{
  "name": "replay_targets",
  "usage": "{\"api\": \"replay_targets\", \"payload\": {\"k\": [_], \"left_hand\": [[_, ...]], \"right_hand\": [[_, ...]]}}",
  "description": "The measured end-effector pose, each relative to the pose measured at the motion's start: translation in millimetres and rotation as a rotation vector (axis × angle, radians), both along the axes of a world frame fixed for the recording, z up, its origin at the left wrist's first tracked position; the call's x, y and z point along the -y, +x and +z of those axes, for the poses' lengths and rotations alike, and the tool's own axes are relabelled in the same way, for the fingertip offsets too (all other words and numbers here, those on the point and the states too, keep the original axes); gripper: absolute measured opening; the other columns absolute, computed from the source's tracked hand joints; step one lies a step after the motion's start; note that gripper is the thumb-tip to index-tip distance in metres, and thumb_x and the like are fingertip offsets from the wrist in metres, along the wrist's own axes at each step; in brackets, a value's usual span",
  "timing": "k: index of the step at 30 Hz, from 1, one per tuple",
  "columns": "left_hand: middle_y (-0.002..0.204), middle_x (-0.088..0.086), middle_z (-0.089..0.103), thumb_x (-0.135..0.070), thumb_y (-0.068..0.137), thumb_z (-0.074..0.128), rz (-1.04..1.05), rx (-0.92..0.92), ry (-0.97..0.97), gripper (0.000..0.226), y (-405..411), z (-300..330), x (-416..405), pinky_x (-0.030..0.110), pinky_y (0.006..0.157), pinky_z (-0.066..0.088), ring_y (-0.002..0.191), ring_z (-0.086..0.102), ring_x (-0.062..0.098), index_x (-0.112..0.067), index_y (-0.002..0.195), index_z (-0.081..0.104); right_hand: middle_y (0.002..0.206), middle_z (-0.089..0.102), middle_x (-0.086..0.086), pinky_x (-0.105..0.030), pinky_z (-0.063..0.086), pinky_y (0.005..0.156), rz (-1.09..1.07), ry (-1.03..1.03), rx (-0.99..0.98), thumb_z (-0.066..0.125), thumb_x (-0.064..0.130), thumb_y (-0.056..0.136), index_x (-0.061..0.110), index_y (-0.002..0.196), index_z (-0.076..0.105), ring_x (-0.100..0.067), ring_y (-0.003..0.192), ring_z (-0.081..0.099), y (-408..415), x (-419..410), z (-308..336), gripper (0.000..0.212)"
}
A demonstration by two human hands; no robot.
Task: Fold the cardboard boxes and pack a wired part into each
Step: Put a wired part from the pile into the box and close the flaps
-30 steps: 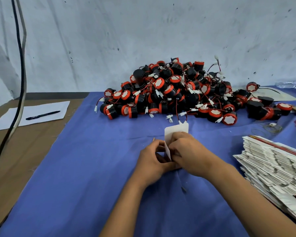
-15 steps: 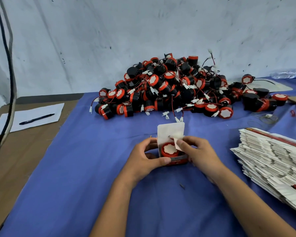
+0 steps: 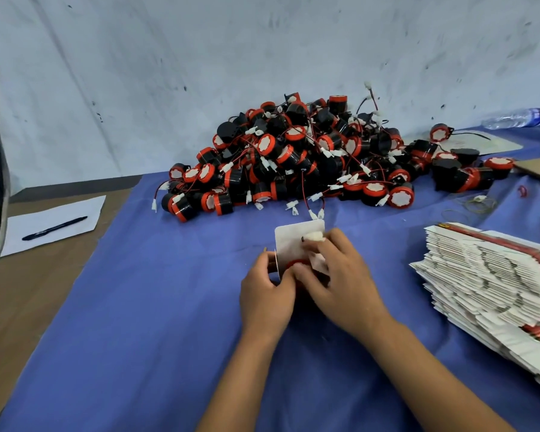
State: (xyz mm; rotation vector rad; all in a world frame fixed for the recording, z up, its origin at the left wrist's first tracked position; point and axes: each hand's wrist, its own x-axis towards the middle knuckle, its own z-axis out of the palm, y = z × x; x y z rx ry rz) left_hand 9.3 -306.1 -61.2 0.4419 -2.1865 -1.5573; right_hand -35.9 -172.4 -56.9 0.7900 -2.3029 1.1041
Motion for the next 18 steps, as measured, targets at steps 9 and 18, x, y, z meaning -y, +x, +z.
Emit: {"api": "replay_targets", "payload": {"k": [9, 18], "left_hand": [[0.090, -0.017, 0.076, -0.024, 0.084, 0.083, 0.001, -0.002, 0.057, 0.016, -2.4, 4.2, 1.5, 0.044, 0.081, 0.061, 0.087, 0.071, 0.011, -0.030, 0.094, 0.072], [0.092, -0.011, 0.075, -0.032, 0.078, 0.089, 0.010, 0.073, 0.082, 0.024, -4.8, 11.0, -2.8, 0.039, 0.076, 0.061, 0.085, 0.071, 0.014, -0.026, 0.092, 0.071]], "right_hand": [[0.109, 0.057, 0.002, -0.029, 0.049, 0.084, -0.114, -0.126, -0.014, 0.063, -0.007, 0.079, 0.015, 0.115, 0.068, -0.021, 0.099, 0.056, -6.3, -12.6, 3.3, 0.042], [0.086, 0.060, 0.001, -0.036, 0.044, 0.064, -0.116, 0.262, -0.245, 0.078, 0.003, 0.075, 0.015, 0.076, 0.075, -0.021, 0.083, 0.043, 7.1, -3.0, 40.8, 0.013]]}}
